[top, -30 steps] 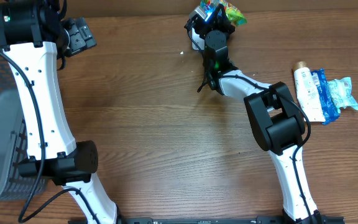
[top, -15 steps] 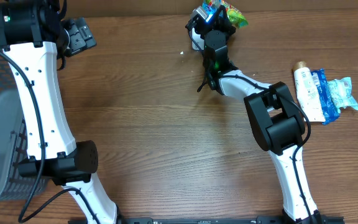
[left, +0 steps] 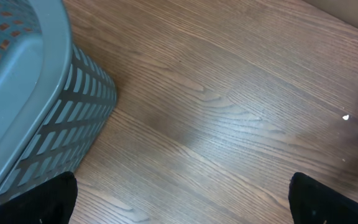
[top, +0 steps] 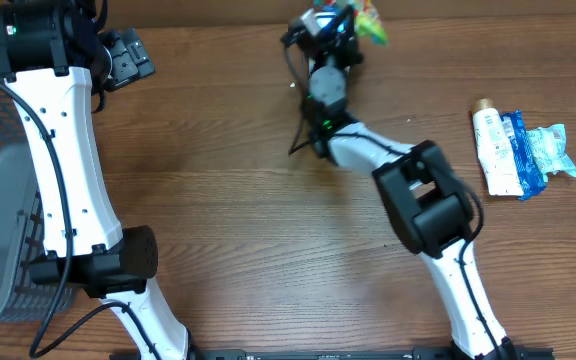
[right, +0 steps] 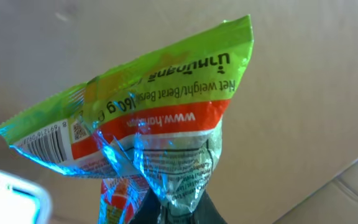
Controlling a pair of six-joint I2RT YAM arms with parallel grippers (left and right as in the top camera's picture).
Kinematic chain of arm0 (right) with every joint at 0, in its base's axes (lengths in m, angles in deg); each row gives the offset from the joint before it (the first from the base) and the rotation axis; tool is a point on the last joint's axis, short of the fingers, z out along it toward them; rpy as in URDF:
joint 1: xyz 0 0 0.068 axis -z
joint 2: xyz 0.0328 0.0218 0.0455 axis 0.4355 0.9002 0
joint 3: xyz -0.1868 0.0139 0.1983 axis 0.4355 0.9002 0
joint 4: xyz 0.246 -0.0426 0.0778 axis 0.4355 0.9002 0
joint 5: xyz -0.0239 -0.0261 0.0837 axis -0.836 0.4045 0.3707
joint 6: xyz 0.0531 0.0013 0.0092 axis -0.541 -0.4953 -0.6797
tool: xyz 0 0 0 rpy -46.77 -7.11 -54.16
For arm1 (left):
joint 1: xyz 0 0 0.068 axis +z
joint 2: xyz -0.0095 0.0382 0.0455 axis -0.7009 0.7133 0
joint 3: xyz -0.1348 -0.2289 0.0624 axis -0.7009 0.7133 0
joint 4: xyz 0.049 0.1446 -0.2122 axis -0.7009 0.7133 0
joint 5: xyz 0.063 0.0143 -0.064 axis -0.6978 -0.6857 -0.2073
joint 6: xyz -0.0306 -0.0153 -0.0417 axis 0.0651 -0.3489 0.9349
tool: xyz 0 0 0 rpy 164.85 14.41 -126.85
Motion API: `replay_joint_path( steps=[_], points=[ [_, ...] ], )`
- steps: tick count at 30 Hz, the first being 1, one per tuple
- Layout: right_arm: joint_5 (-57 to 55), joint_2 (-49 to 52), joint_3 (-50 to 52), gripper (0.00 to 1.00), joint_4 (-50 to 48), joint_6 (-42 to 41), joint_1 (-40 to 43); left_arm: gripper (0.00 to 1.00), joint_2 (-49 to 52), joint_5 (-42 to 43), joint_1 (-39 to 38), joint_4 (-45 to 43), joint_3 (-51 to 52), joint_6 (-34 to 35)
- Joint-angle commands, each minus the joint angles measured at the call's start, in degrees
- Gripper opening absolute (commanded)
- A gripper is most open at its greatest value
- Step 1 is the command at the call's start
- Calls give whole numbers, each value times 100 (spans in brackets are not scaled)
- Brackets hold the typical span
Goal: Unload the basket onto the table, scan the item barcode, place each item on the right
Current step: 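Carry the Haribo bag right and drop it on the other items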
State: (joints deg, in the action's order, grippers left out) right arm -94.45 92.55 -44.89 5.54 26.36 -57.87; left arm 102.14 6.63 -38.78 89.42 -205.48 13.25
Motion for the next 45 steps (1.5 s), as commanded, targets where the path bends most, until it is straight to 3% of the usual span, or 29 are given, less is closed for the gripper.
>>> replay_joint_path(
  steps=[1,12,17,18,23,25,30,34,41,45],
  points=[
    [-686,-55,-85,4,-72,457,-540,100,-79,2,-11,-2,-22,-83],
    [-1414,-190,-85,4,1088,146,-1757,100,-79,2,-11,-2,-22,-83],
    [-811,-614,-85,4,4059,-1880,-1928,100,-79,2,-11,-2,-22,-83],
    [-398,-892,-85,4,5134,-2671,-1926,100,-79,2,-11,-2,-22,-83],
    [798,-1884,-85,4,7023,-4271,-1731,100,-79,2,-11,-2,-22,-83],
    [1961,-2597,-85,4,7993,-5160,-1499,100,-79,2,-11,-2,-22,-83],
    [3604,-3477,-85,4,9064,-6647,-820,100,-79,2,-11,-2,-22,-83],
    [4981,-4039,-85,4,10201,-7764,280,100,-79,2,-11,-2,-22,-83],
    [5416,-4004,-85,4,11932,-8758,2651,100,-79,2,-11,-2,-22,-83],
    [5418,-3738,-55,4,12093,-9073,3899,100,-79,4,-11,-2,-22,-83]
  ],
)
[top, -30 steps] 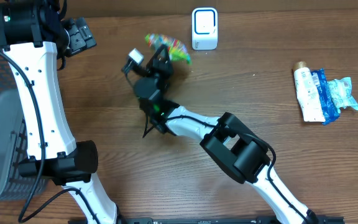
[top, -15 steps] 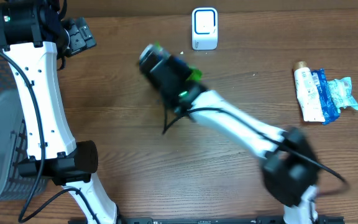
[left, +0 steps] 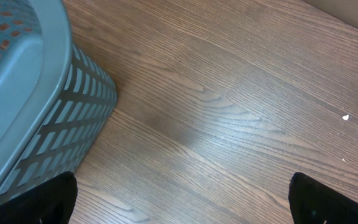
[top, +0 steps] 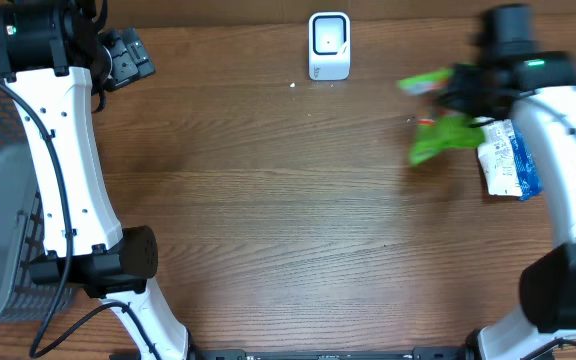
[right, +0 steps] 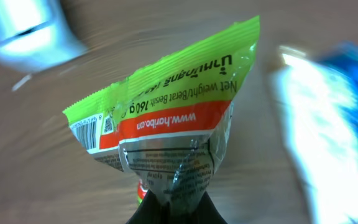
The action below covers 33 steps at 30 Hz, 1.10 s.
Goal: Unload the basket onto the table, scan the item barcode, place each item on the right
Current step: 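Carry the Haribo bag right and drop it on the other items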
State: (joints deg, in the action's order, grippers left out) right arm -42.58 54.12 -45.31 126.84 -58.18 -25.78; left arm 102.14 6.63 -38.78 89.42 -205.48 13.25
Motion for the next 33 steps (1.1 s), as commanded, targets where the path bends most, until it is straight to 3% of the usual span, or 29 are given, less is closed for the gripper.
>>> replay_joint_path(
  steps=[1,7,11,12,16,18,22,26,27,33],
  points=[
    [234,170,20,4,-107,-695,973,100,-79,2,-11,-2,-22,-83],
    [551,492,76,7,-94,-1023,2146,100,-79,2,-11,-2,-22,-83],
    [717,503,74,47,125,-986,2452,100,-79,2,-11,-2,-22,-83],
    [1058,503,68,54,111,-662,2492,100,-79,2,-11,-2,-22,-83],
    [2424,426,-92,72,221,284,2516,100,-79,2,-11,-2,-22,-83],
    [2734,313,-278,73,459,568,2487,100,-79,2,-11,-2,-22,-83],
    [3281,-184,-787,75,1241,1423,2074,100,-79,2,-11,-2,-22,-83],
    [3274,-964,-988,79,1871,1519,1239,100,-79,2,-11,-2,-22,-83],
    [3276,-1169,-988,100,1971,1517,984,100,-79,2,-11,-2,-22,-83],
    [3274,-1762,-988,100,2070,1515,-127,100,-79,2,-11,-2,-22,-83]
  ],
)
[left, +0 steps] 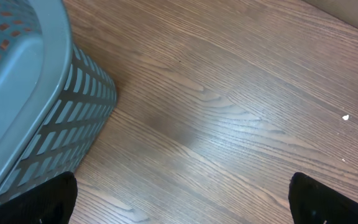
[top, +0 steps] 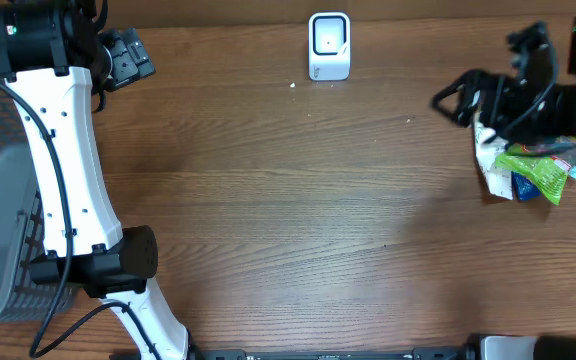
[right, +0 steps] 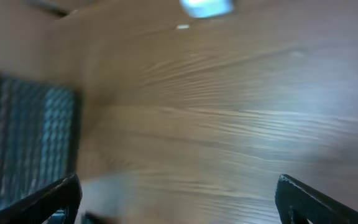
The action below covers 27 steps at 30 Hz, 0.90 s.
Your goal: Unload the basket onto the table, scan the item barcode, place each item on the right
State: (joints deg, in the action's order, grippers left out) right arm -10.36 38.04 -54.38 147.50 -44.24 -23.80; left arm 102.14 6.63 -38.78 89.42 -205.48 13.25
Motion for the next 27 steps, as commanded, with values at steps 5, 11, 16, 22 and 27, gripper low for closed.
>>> replay_joint_path(
  steps=[5,11,16,22,27],
  points=[
    [-59,-177,-79,100,142,175,-651,100,-79,2,-11,-2,-22,-83],
    [-118,-258,-79,100,341,898,-651,100,-79,2,-11,-2,-22,-83],
    [-17,-404,-42,100,208,1198,-658,100,-79,2,-11,-2,-22,-83],
    [4,-1180,957,100,-1209,1615,-879,100,-79,2,-11,-2,-22,-83],
    [-599,-2398,2577,100,-3003,649,-914,100,-79,2,-11,-2,-22,-83]
  ],
)
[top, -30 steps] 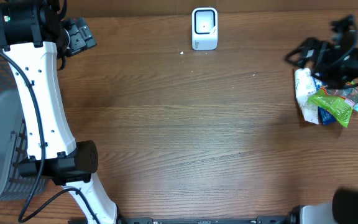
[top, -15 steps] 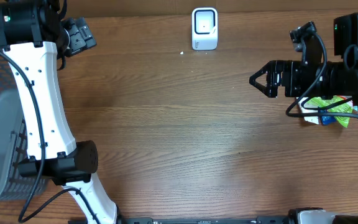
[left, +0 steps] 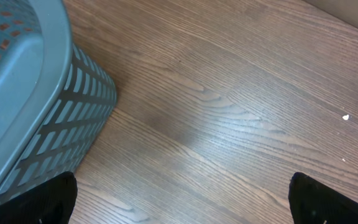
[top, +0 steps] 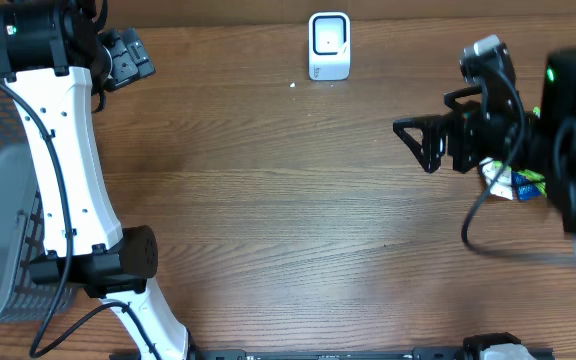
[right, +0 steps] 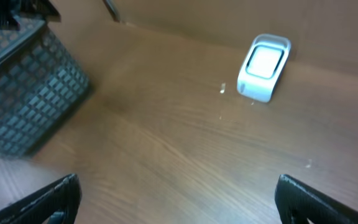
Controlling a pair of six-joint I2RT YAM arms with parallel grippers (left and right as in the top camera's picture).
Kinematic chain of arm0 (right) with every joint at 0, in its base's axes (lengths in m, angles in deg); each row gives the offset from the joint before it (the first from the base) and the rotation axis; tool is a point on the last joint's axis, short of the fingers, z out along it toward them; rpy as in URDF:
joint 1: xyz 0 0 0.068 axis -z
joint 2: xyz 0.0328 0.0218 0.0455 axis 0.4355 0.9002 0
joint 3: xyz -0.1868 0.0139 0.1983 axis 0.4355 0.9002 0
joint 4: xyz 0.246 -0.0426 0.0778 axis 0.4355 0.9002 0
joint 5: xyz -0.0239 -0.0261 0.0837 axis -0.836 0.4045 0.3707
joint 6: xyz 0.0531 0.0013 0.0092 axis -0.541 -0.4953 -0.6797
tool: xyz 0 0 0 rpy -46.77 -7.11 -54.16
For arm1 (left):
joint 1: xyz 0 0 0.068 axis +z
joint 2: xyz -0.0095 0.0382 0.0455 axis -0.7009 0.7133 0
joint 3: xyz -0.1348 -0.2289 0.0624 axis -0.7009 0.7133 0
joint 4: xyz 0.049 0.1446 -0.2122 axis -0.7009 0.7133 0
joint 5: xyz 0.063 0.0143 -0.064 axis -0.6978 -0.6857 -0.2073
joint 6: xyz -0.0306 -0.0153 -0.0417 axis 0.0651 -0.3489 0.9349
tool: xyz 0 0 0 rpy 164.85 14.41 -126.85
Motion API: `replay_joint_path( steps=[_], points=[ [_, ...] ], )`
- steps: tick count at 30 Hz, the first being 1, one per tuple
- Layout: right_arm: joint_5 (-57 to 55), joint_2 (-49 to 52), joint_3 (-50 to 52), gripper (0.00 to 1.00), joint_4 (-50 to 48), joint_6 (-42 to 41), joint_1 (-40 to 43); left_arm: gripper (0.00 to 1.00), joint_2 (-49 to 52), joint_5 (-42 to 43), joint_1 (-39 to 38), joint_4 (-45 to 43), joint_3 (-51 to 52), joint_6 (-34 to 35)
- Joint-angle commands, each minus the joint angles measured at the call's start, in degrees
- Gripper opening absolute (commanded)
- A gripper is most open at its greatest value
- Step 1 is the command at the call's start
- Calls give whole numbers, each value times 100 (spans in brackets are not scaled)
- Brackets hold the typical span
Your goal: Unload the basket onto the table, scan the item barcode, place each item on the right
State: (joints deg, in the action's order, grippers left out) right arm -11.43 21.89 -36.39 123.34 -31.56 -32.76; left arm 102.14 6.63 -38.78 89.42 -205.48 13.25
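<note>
The white barcode scanner stands at the table's far edge; the right wrist view shows the scanner ahead and to the right. A green snack bag lies at the right on a white and blue packet, both mostly hidden under my right arm. My right gripper hangs open and empty left of that pile, pointing left; the gripper holds nothing. My left gripper stays at the far left corner, and this gripper is open over bare wood.
A grey mesh basket stands off the table's left edge, and the basket fills the left of the left wrist view. The basket also shows far left in the right wrist view. A small white speck lies near the scanner.
My right gripper, open then as now, has moved left from over the pile at the right and now faces the scanner and basket. The green bag stays on the pile. The left arm is unchanged.
My right gripper held the green snack bag up at the scanner. Then it carried the bag at the right near the pile. Then it was open with the bag lying on the pile. Now it hangs empty left of the pile.
</note>
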Motion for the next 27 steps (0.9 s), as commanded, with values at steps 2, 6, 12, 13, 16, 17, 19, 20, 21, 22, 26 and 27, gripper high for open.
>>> replay_joint_path(
  steps=[2,6,12,13,16,17,19,20,21,22,26,27],
  points=[
    [-1290,-1392,1593,100,-1248,-1449,-17,100,-79,2,-11,-2,-22,-83],
    [-2162,-2741,3285,100,-2413,-2055,-17,100,-79,2,-11,-2,-22,-83],
    [-2579,-4564,5416,100,-4037,-2052,-17,100,-79,2,-11,-2,-22,-83],
    [-2621,-4828,5724,100,-4273,-2055,-17,100,-79,2,-11,-2,-22,-83],
    [-2706,-5447,6531,100,-4900,-2055,-17,100,-79,2,-11,-2,-22,-83],
    [-2708,-5580,6752,100,-5086,-2052,-17,100,-79,2,-11,-2,-22,-83],
    [-2767,-5805,7143,100,-5364,-2055,-17,100,-79,2,-11,-2,-22,-83],
    [-2769,-5943,7383,100,-5510,-2052,-17,100,-79,2,-11,-2,-22,-83],
    [-2800,-6046,7556,100,-5595,-2052,-17,100,-79,2,-11,-2,-22,-83],
    [-2865,-6142,7707,100,-5672,-2055,-17,100,-79,2,-11,-2,-22,-83],
    [-3049,-6588,8426,100,-6188,-2052,-17,100,-79,2,-11,-2,-22,-83],
    [-3051,-6655,8522,100,-6249,-2052,-17,100,-79,2,-11,-2,-22,-83]
  ],
)
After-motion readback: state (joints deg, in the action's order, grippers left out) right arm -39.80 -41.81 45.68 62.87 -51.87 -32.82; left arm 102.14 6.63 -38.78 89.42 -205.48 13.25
